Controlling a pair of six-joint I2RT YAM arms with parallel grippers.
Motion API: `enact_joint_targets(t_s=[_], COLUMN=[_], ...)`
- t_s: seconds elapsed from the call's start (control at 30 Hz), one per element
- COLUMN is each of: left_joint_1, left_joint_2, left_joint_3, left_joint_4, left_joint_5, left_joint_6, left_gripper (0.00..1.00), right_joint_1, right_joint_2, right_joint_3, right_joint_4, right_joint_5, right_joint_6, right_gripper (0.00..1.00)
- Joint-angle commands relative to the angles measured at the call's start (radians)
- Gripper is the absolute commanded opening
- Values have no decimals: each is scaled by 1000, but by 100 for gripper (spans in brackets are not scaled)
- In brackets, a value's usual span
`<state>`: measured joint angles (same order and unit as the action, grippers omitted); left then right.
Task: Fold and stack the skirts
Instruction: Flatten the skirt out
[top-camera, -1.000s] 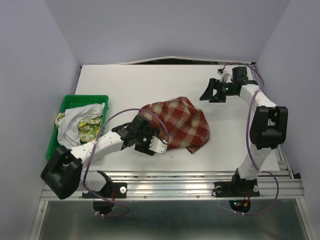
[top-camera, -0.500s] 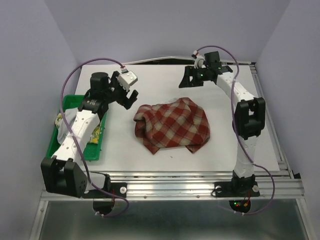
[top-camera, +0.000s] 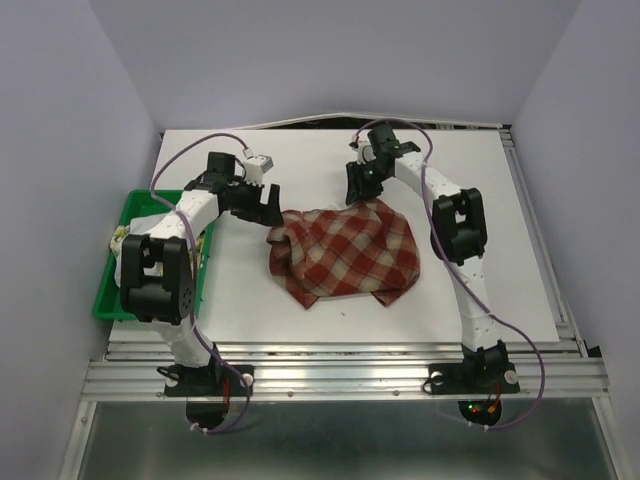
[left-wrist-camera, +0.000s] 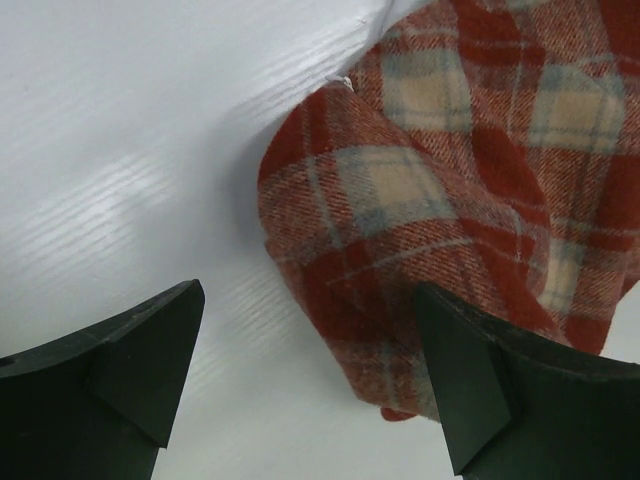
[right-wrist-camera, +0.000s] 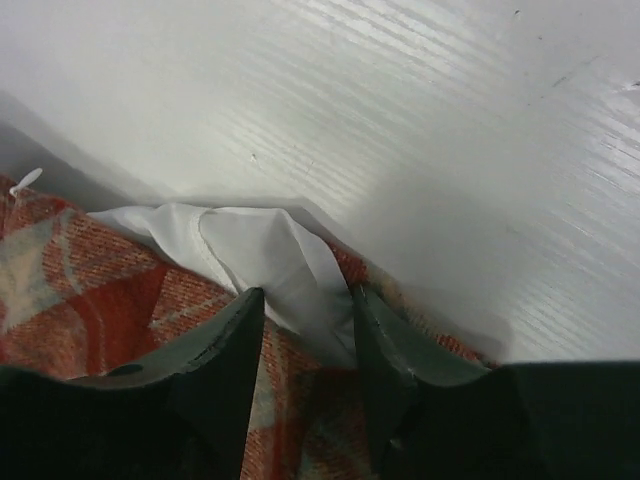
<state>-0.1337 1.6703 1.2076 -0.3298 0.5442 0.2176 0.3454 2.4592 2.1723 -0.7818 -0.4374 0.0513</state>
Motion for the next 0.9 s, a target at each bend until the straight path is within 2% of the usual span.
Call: enact_joint_targets(t_s=[0.0,0.03,0.1,0.13,0.27,0.37,0.4,0.47,0.5,0.63,0.77,0.87], left_joint_1=[3,3,3,3,3,5,6,16,22,49,46,17], left_joint_2=[71,84,121,135,201,230,229,217,195,120,45,-30], left_joint_3=[56,50,46,49,63,93,99,119,127,177,278,325], left_joint_4=[-21,-9,12,18,72,87,89,107,115,181,256,307], left_joint_5=[112,134,152,170,197,220,223,237,237,218,149,50], left_joint_6=[-109,-122,-152,-165,-245,-270,-273,-277,-277,-245,-135,29], left_gripper=[99,98,95,94,81,55,38,20,0,0,0,0], right_joint_1=[-3,-3,-3,-3,-14,-35,-36,-65,-65,-89,-124,-186], right_joint_2=[-46,-61,-110,-130,-258,-394,-458,-514,-540,-632,-658,-606], right_joint_3=[29,11,-8,-18,-78,-156,-184,-207,-216,-235,-217,-79], right_joint_4=[-50,-33,-14,5,68,148,162,187,190,202,292,341], right_joint_5=[-82,-95,-104,-112,-193,-218,-227,-231,-231,-192,-101,-92], right_joint_6=[-30,-34,-37,-39,-70,-76,-91,-123,-137,-188,-171,-131], right_gripper=[38,21,5,1,1,1,1,1,1,1,1,1])
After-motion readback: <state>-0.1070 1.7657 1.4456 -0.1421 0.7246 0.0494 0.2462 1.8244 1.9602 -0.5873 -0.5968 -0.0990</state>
